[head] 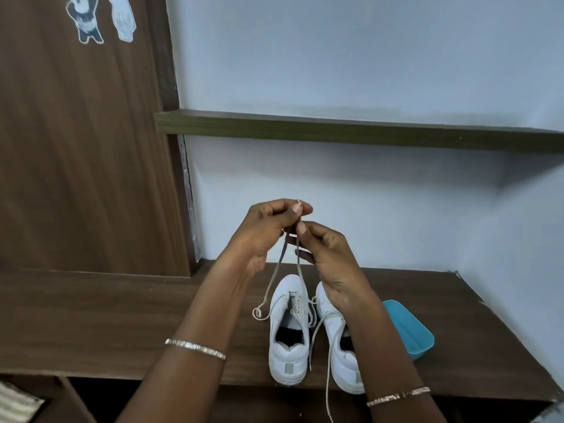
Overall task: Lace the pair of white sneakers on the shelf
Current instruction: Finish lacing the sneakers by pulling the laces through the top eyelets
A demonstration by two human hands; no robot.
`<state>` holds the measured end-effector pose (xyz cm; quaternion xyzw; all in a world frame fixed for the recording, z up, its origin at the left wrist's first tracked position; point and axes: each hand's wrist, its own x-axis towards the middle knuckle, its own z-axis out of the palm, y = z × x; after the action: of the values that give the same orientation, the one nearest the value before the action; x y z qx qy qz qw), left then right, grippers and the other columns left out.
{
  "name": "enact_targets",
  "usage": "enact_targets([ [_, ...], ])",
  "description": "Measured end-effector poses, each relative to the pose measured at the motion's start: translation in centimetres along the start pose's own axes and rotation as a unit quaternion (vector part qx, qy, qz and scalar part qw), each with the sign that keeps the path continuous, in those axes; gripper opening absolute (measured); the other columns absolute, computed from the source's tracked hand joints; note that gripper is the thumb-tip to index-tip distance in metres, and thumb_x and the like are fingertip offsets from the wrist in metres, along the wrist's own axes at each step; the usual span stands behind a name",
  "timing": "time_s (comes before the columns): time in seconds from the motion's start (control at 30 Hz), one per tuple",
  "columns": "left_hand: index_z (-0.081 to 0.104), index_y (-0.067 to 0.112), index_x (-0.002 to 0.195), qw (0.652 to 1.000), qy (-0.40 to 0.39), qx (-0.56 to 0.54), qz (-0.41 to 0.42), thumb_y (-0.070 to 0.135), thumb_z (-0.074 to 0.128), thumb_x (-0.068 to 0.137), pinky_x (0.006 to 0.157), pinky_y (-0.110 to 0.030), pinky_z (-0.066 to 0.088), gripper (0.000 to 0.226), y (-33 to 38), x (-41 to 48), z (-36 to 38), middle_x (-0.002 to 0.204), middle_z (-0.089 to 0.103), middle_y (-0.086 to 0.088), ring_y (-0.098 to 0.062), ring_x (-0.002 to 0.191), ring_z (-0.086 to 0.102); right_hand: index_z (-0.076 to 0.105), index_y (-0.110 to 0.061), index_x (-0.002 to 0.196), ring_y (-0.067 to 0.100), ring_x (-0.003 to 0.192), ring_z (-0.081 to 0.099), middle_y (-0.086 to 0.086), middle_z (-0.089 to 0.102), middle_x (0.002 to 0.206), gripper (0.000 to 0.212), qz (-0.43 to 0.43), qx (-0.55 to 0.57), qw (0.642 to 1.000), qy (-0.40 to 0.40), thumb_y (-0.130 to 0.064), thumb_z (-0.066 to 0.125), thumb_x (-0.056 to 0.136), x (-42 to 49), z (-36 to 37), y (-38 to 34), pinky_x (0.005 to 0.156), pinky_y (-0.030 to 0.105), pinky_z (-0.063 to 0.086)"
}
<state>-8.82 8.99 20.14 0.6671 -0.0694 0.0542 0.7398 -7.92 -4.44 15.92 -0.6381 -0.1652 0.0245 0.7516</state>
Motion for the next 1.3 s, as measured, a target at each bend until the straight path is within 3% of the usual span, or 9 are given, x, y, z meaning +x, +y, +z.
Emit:
enact_targets([
  [0.1,0.071,0.014,0.094,1.0,0.019,0.007,0.02,0.019,0.054,0.102,0.072,-0.03,0.055,0.02,2.0,1.8,0.7,0.094,0.078,-0.002,-0.014,0.095,0.073,0.065,-0.01,0.115,0.021,0.099,0.073,0.005,0.076,0.093,0.033,-0.021,-0.021,0.999,-0.035,-0.037,0.049,0.104,0.5,0.8,-0.1,0.102,0.037,0.049],
  [0.17,0.07,0.012,0.096,0.999,0.032,-0.019,0.031,0.017,0.051,0.104,0.076,-0.034,0.058,0.021,3.0,3.0,0.9,0.086,0.074,-0.003,-0.019,0.088,0.075,0.066,-0.008,0.104,0.023,0.076,0.07,0.003,0.063,0.071,0.037,-0.013,-0.03,0.998,-0.051,-0.038,0.044,0.106,0.6,1.1,0.4,0.093,0.039,0.052],
  [0.23,0.07,0.009,0.101,0.997,0.059,-0.04,0.039,0.019,0.051,0.104,0.065,-0.031,0.059,0.021,3.8,4.1,0.7,0.084,0.068,-0.004,-0.015,0.066,0.069,0.065,-0.008,0.095,0.016,0.057,0.051,-0.001,0.044,0.063,0.039,0.006,-0.016,0.998,-0.06,-0.039,0.043,0.106,0.6,0.8,1.5,0.077,0.036,0.054],
  [0.37,0.069,0.007,0.103,0.985,0.151,-0.03,0.075,0.017,0.051,0.104,0.044,-0.019,0.035,0.021,5.5,6.5,-0.9,0.078,0.064,-0.002,-0.008,0.047,0.043,0.063,-0.014,0.091,0.008,0.052,0.031,-0.006,0.032,0.063,0.037,0.025,-0.073,0.995,-0.057,-0.04,0.042,0.106,0.8,-1.4,4.5,0.06,0.025,0.038],
  [0.6,0.068,0.015,0.094,0.956,0.204,-0.073,0.199,0.016,0.048,0.105,0.044,-0.02,0.028,0.022,9.3,8.4,-4.0,0.075,0.065,0.003,-0.003,0.044,0.036,0.061,-0.015,0.086,0.007,0.064,0.052,-0.018,0.056,0.063,0.034,0.054,-0.255,0.965,-0.012,-0.033,0.042,0.107,1.4,-5.2,12.2,0.071,0.023,0.045],
  [0.77,0.069,0.016,0.098,0.946,0.197,-0.074,0.245,0.02,0.05,0.105,0.046,-0.021,0.028,0.021,10.9,9.1,-6.2,0.075,0.068,0.006,-0.005,0.047,0.036,0.073,-0.015,0.078,0.006,0.078,0.064,-0.005,0.071,0.082,0.033,0.021,-0.413,0.91,0.027,-0.024,0.053,0.103,3.9,-7.0,17.0,0.081,0.03,0.049],
  [0.97,0.067,0.014,0.099,0.96,0.178,-0.075,0.203,0.017,0.05,0.105,0.045,-0.02,0.029,0.019,6.5,10.3,-6.7,0.071,0.067,0.007,-0.005,0.047,0.036,0.076,-0.012,0.088,0.015,0.075,0.066,0.001,0.072,0.078,0.028,0.036,-0.426,0.904,-0.007,-0.026,0.056,0.101,6.9,-6.1,15.7,0.072,0.03,0.046],
  [1.1,0.068,0.007,0.111,0.987,0.12,0.041,0.097,0.015,0.049,0.104,0.05,-0.02,0.03,0.022,2.2,10.3,-6.0,0.078,0.065,0.001,-0.007,0.052,0.037,0.075,-0.01,0.084,0.013,0.076,0.066,0.0,0.073,0.079,0.026,-0.029,-0.422,0.906,0.021,-0.013,0.054,0.099,9.6,-5.2,13.6,0.071,0.027,0.046],
  [1.3,0.074,0.017,0.097,0.976,0.019,0.214,-0.026,0.015,0.05,0.104,0.047,-0.021,0.027,0.025,-7.1,10.6,-6.0,0.069,0.056,0.0,-0.01,0.053,0.035,0.08,-0.018,0.106,0.01,0.09,0.061,-0.003,0.074,0.101,0.023,-0.056,-0.433,0.9,0.008,-0.013,0.059,0.097,11.5,-5.3,12.7,0.08,0.027,0.046],
])
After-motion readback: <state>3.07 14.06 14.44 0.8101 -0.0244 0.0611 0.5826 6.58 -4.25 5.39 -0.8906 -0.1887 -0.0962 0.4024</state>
